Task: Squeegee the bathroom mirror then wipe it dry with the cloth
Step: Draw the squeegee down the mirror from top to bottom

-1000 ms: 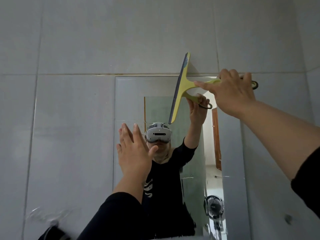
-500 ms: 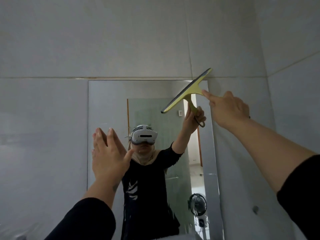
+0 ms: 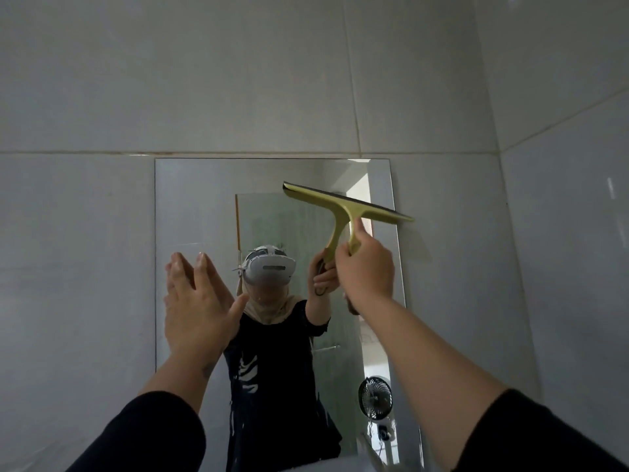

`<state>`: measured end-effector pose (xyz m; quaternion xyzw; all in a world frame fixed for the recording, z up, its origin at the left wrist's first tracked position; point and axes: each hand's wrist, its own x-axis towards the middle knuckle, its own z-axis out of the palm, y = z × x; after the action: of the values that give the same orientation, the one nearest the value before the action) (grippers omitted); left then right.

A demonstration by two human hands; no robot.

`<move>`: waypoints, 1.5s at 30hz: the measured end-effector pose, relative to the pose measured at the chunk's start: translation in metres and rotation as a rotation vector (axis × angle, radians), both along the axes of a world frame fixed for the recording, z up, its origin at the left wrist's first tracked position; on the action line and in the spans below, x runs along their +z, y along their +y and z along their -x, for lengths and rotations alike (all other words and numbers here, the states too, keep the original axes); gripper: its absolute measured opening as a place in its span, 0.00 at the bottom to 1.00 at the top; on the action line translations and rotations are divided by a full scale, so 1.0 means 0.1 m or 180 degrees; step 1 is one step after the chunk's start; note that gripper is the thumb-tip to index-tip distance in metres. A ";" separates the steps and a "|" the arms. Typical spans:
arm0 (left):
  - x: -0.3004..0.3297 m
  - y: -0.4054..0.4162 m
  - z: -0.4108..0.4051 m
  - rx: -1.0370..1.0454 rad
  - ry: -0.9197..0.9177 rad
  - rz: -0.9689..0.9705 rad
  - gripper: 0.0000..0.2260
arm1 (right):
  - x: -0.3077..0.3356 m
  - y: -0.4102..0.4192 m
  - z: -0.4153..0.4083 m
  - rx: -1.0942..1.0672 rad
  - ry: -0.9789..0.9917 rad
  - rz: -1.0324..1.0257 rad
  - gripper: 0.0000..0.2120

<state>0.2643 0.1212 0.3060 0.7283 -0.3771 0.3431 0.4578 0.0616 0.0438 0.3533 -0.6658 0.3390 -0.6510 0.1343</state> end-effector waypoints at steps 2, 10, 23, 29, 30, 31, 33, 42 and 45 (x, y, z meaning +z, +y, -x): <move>0.00 0.02 -0.02 -0.0085 -0.0005 -0.0012 0.41 | -0.07 0.12 -0.16 0.0124 -0.0112 -0.0025 0.25; -0.15 0.29 -0.11 0.0197 -0.0010 -0.0102 0.39 | -0.24 0.44 -0.78 0.0593 -0.0235 -0.0060 0.25; -0.24 0.55 -0.15 0.0212 0.0087 -0.0079 0.41 | -0.28 0.84 -1.04 0.0122 0.1268 0.0742 0.23; -0.27 0.54 -0.11 0.0165 0.0073 -0.0216 0.40 | -0.18 0.70 -0.68 -0.0266 0.1962 0.0869 0.24; -0.29 0.53 -0.09 0.0146 0.0065 -0.0254 0.40 | -0.17 0.68 -0.62 -0.0330 0.2070 0.0875 0.24; -0.29 0.53 -0.07 0.0129 0.0051 -0.0298 0.39 | -0.16 0.66 -0.56 -0.0383 0.2175 0.0913 0.24; -0.30 0.51 -0.04 0.0072 0.0033 -0.0391 0.38 | -0.15 0.61 -0.44 -0.0486 0.2373 0.1016 0.24; -0.37 0.44 0.02 -0.0126 -0.0005 -0.0606 0.37 | -0.23 0.26 0.08 -0.0811 0.2437 0.0748 0.26; -0.41 0.41 0.01 -0.0090 -0.0025 -0.0661 0.37 | -0.26 0.17 0.22 -0.0853 0.2400 0.0631 0.25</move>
<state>0.2633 0.1619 0.2649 0.7651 -0.4227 0.2986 0.3832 0.0396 0.0612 0.3271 -0.8173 0.3839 -0.4027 -0.1501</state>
